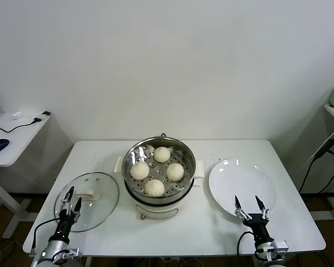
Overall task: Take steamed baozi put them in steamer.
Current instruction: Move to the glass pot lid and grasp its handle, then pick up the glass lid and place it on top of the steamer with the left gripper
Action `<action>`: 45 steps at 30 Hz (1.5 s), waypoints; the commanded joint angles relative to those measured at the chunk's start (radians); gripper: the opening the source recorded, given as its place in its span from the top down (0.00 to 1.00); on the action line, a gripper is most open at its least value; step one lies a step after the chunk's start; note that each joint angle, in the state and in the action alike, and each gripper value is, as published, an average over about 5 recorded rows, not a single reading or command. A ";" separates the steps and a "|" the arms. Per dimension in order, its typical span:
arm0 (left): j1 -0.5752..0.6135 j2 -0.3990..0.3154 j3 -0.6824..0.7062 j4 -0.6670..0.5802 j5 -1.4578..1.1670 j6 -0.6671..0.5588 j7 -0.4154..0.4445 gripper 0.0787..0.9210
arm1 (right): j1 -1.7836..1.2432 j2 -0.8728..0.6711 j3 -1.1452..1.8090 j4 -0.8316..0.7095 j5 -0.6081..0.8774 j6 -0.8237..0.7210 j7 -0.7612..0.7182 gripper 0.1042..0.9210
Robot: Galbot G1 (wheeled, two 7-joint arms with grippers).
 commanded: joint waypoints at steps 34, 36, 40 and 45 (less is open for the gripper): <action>-0.095 -0.012 0.043 0.120 0.037 0.037 0.018 0.87 | 0.002 0.009 -0.033 0.004 -0.029 0.000 0.007 0.12; -0.096 -0.015 0.042 0.115 0.037 0.039 0.018 0.92 | 0.002 0.007 -0.034 0.006 -0.029 -0.001 0.006 0.12; -0.088 -0.018 0.034 0.085 0.030 0.043 0.020 0.94 | -0.001 0.006 -0.034 0.011 -0.030 -0.001 0.006 0.12; -0.039 -0.016 0.006 -0.049 -0.025 0.062 0.074 0.94 | -0.007 0.006 -0.034 0.021 -0.038 -0.004 0.011 0.12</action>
